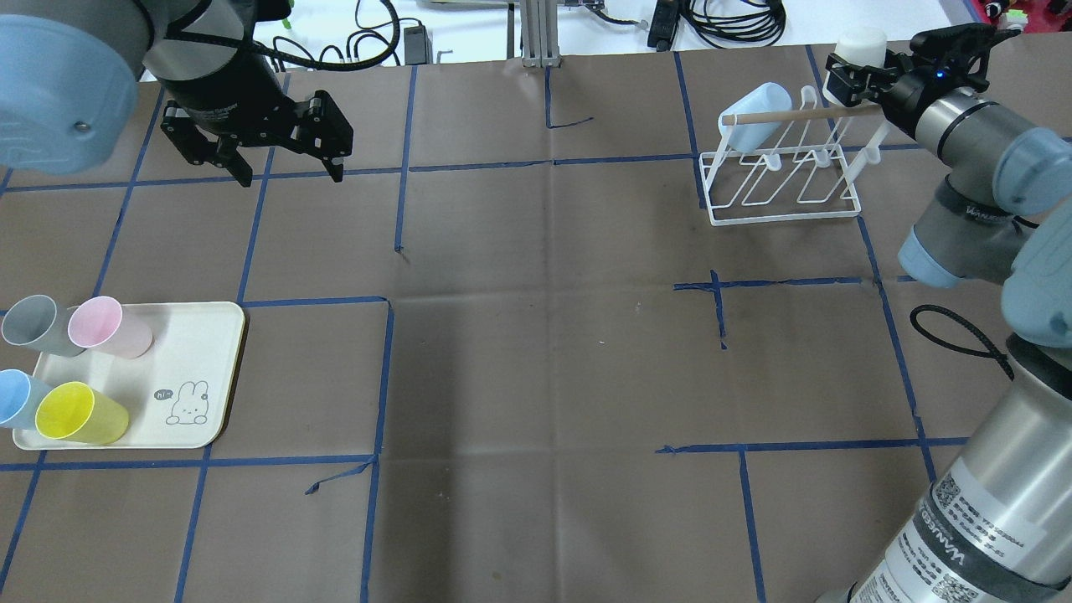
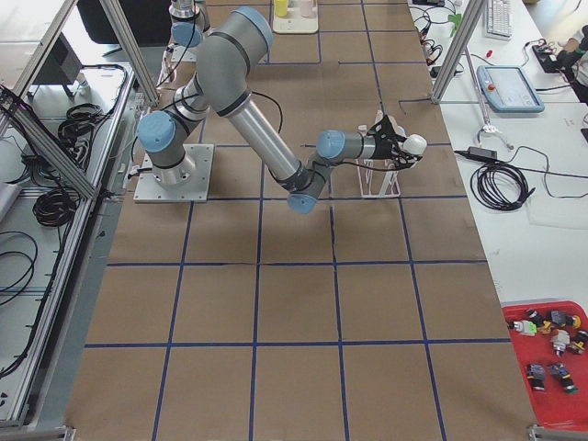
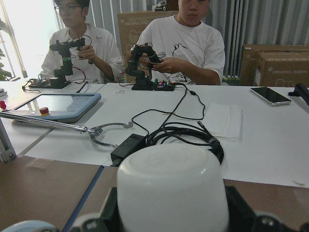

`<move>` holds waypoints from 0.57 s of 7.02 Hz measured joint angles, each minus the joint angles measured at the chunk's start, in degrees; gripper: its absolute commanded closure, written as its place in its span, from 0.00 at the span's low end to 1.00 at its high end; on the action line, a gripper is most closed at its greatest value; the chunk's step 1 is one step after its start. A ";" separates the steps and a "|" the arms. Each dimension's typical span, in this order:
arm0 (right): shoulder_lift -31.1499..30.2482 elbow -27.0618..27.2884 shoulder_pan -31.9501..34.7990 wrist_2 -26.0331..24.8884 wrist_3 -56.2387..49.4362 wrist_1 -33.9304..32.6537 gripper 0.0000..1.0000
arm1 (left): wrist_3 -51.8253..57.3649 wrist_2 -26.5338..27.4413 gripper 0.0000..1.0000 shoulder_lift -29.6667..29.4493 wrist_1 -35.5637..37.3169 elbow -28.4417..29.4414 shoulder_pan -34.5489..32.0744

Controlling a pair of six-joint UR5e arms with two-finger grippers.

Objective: Transfer IKEA cup to right arm and place on rack

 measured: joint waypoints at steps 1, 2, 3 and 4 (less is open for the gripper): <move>-0.21 0.04 0.00 0.00 0.15 0.11 0.01 | 0.08 -0.06 0.01 -0.03 0.14 -0.04 -0.18; -0.37 0.07 0.00 -0.05 0.24 0.18 0.01 | 0.33 -0.25 0.01 0.00 0.18 -0.08 -0.14; -0.67 0.02 -0.03 -0.15 0.43 0.23 0.00 | 0.48 -0.70 0.01 0.04 0.20 -0.10 -0.03; -1.53 -0.11 -0.05 -0.22 1.13 0.30 0.00 | 0.55 -1.21 0.01 0.12 0.21 -0.11 0.08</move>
